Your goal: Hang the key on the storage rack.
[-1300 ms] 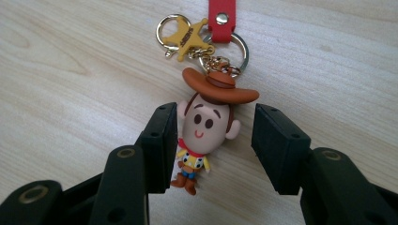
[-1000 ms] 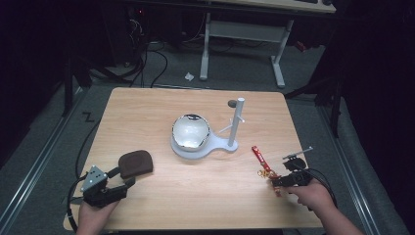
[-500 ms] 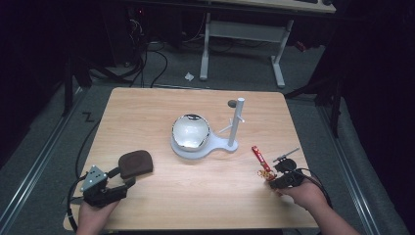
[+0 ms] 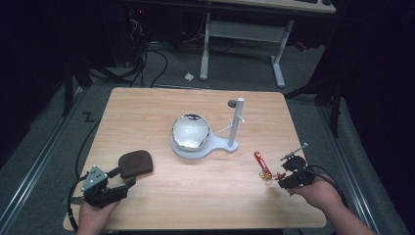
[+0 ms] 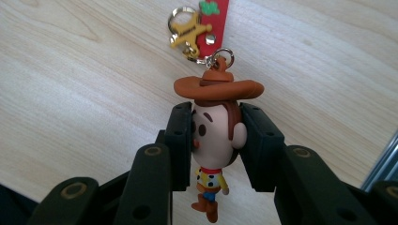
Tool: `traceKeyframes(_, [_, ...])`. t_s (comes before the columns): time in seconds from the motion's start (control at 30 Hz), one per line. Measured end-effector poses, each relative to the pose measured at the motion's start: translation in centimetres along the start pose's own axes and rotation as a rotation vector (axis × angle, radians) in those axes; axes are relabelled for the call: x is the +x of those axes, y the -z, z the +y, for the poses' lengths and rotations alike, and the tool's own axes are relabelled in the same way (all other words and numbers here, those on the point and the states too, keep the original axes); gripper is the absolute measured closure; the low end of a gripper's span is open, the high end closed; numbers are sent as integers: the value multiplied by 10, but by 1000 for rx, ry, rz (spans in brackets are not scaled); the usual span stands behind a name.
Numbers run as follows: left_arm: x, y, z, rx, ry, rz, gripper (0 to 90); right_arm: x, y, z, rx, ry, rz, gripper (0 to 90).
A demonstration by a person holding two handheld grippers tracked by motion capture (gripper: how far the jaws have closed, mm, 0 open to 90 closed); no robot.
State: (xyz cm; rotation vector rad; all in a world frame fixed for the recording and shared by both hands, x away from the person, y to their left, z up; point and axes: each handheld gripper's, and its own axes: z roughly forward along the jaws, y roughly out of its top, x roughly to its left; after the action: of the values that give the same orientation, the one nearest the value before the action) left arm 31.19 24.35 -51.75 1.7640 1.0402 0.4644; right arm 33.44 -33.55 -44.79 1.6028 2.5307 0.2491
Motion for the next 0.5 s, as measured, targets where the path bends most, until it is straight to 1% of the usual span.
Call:
traceKeyframes(0.07, [0,0,0,0,0,0,279,0,3,0,-1,3,-2,668])
traceKeyframes(0.1, [0,0,0,0,-1,0,279,0,10,0,-2,5,-7,668])
traceKeyframes(0.23, [0,0,0,5,-2,-1,279,1,22,3,-17,15,-3,668])
traceKeyframes(0.27, [0,0,0,5,-2,-1,279,1,22,3,-17,15,-3,668])
traceKeyframes(0.33, [0,0,0,4,-5,-1,279,4,30,6,-13,29,-13,669])
traceKeyframes(0.5, [1,0,0,4,-4,-2,279,10,42,13,-5,59,-9,669])
